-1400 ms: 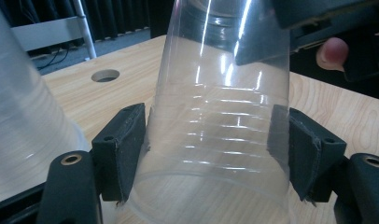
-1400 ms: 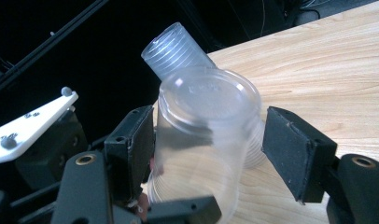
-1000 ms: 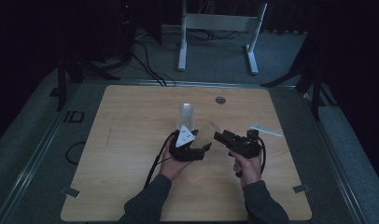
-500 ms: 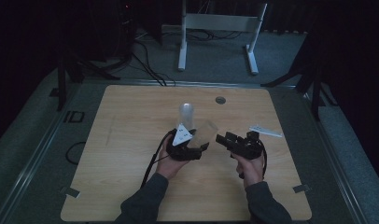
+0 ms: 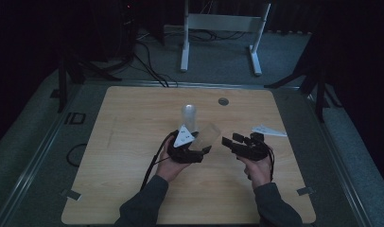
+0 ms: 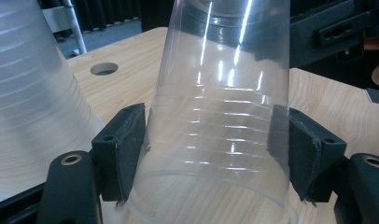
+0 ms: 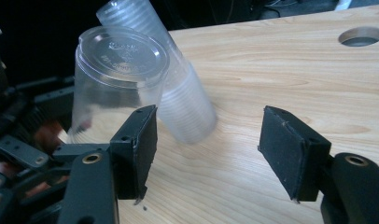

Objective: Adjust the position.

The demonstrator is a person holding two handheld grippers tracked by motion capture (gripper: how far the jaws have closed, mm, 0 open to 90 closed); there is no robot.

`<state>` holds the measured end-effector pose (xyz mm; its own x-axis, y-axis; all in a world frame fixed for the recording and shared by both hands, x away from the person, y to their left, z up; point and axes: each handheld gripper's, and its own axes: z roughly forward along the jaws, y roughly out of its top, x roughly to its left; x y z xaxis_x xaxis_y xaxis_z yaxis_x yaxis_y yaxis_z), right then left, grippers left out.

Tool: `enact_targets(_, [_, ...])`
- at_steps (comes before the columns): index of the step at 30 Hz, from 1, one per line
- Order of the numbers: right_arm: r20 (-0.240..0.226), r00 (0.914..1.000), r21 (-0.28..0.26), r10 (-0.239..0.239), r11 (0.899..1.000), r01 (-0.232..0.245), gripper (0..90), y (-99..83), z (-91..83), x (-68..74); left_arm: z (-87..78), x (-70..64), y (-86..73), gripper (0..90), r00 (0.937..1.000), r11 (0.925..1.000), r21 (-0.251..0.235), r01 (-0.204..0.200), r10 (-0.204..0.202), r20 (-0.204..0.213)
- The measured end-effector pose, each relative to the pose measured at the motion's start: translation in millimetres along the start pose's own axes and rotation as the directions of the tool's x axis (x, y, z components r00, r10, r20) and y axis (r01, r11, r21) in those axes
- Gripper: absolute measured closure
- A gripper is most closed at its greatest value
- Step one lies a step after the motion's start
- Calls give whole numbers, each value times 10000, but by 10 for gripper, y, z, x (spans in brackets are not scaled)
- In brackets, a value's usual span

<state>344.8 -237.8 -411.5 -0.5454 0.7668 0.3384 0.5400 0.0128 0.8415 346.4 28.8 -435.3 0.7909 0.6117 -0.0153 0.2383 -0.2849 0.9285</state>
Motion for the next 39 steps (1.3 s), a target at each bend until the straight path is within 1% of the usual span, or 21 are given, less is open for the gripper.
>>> enact_targets(5, [284,9988,137,-393,9991,389,365,31,-32,3,-24,19,3,289,9999,10000,-18,74,-74,93])
enact_targets(6, [284,9988,137,-393,9991,389,365,31,-32,3,-24,19,3,289,9999,10000,-18,74,-74,93])
enact_targets(9, [476,9965,277,-681,9974,668,365,23,-49,14,-38,23,6,289,9999,10000,15,47,-47,131])
enact_targets(10, [476,9965,277,-681,9974,668,365,23,-49,14,-38,23,6,289,9999,10000,15,47,-47,131])
enact_targets(11, [583,9946,388,-862,9957,841,365,12,-49,20,-40,23,7,289,9999,10000,32,46,-47,147])
enact_targets(12, [583,9946,388,-862,9957,841,365,12,-49,20,-42,23,8,289,9999,10000,56,39,-40,162])
enact_targets(13, [708,9922,495,-1029,9938,996,365,4,-50,27,-44,27,7,289,9998,9999,101,15,-17,194])
enact_targets(14, [708,9922,495,-1029,9938,996,365,4,-50,27,-44,27,7,289,9998,9999,101,15,-17,194])
enact_targets(15, [777,9896,572,-1209,9915,1166,365,4,-55,28,-43,37,4,289,9997,9999,151,21,-24,255])
enact_targets(19, [901,9870,631,-1332,9898,1279,365,5,-66,34,-44,46,0,289,9995,9998,172,107,-112,291])
enact_targets(20, [987,9835,715,-1515,9869,1449,365,8,-88,43,-46,54,-3,289,9994,9997,239,79,-87,342])
enact_targets(23, [1073,9791,822,-1727,9830,1644,365,10,-102,47,-50,57,-4,289,9993,9996,292,48,-59,379])
enact_targets(24, [1073,9791,822,-1727,9830,1644,365,10,-102,47,-51,57,-4,289,9992,9995,307,37,-49,398])
enact_targets(27, [1162,9735,1008,-1972,9774,1860,365,11,-119,51,-47,62,-2,289,9990,9993,372,-13,-4,448])
enact_targets(31, [1162,9714,1109,-2069,9746,1944,365,13,-129,44,-41,57,1,289,9988,9990,448,-62,40,492])
enact_targets(34, [1121,9698,1206,-2168,9717,2033,364,17,-142,34,-36,50,2,290,9982,9983,551,-181,148,589])
enact_targets(35, [1117,9691,1240,-2198,9707,2059,364,18,-144,34,-34,48,2,290,9976,9977,617,-288,248,639])
enact_targets(36, [1117,9691,1240,-2198,9707,2059,364,18,-144,34,-34,48,2,290,9976,9977,617,-288,248,639])
enact_targets(37, [1115,9672,1319,-2282,9681,2132,364,22,-151,36,-33,44,2,290,9974,9974,658,-310,266,668])
enact_targets(38, [1115,9672,1319,-2282,9681,2132,364,22,-151,36,-31,39,3,290,9971,9970,695,-340,291,699])
enact_targets(39, [1105,9650,1383,-2379,9652,2221,364,27,-158,38,-29,35,3,290,9970,9968,712,-375,325,701])
